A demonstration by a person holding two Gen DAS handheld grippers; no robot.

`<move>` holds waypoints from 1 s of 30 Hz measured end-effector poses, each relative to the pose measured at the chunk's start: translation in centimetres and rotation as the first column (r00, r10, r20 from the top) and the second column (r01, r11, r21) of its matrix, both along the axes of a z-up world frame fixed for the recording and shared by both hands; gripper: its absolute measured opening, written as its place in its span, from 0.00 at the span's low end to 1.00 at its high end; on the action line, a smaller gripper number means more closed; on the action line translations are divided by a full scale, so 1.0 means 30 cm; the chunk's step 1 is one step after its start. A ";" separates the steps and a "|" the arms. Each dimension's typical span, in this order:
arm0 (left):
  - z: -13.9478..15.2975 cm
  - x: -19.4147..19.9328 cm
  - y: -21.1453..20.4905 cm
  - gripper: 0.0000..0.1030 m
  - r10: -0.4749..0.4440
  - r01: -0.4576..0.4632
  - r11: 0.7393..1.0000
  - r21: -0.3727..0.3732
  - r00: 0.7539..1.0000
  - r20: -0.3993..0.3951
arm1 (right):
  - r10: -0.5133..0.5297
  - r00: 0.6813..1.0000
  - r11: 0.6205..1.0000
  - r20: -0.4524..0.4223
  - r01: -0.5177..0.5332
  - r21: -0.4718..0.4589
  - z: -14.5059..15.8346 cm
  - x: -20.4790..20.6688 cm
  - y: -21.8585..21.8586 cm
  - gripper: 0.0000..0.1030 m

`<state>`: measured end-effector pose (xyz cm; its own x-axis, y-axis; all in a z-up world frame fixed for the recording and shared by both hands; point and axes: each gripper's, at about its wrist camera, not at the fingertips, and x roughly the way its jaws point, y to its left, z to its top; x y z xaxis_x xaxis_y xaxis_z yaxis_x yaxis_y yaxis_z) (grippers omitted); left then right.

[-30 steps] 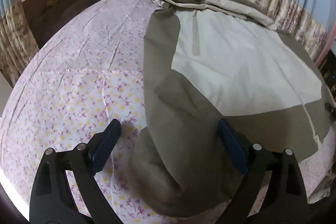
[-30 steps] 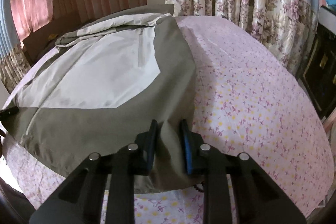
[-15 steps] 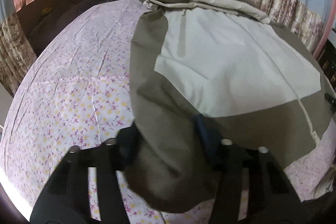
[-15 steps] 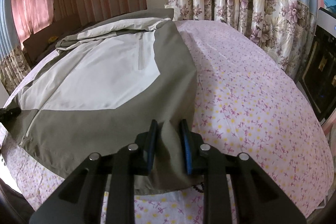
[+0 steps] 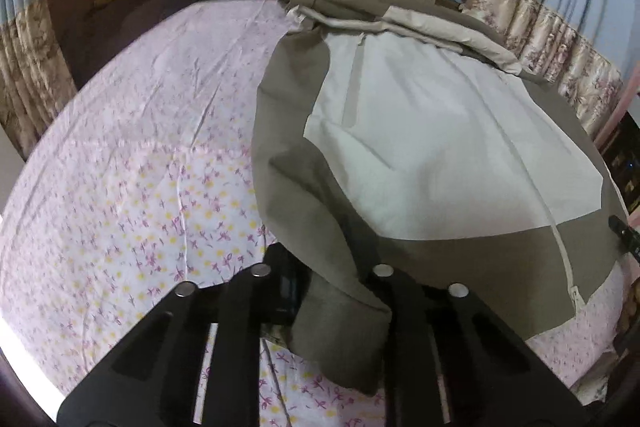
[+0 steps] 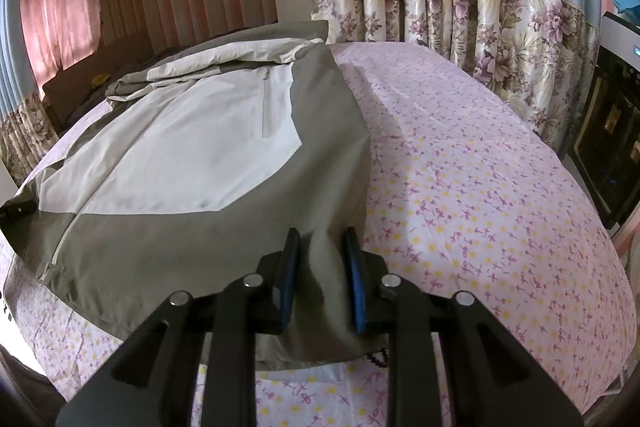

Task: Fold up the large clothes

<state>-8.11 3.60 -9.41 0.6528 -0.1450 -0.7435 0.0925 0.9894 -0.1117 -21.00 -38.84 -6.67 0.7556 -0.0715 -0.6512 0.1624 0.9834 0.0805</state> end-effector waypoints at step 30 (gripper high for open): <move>0.318 -0.248 0.109 0.05 0.035 -0.019 0.998 -0.063 0.964 0.264 | 0.066 0.950 0.998 0.304 -0.064 -0.014 0.348 -0.196 0.031 0.21</move>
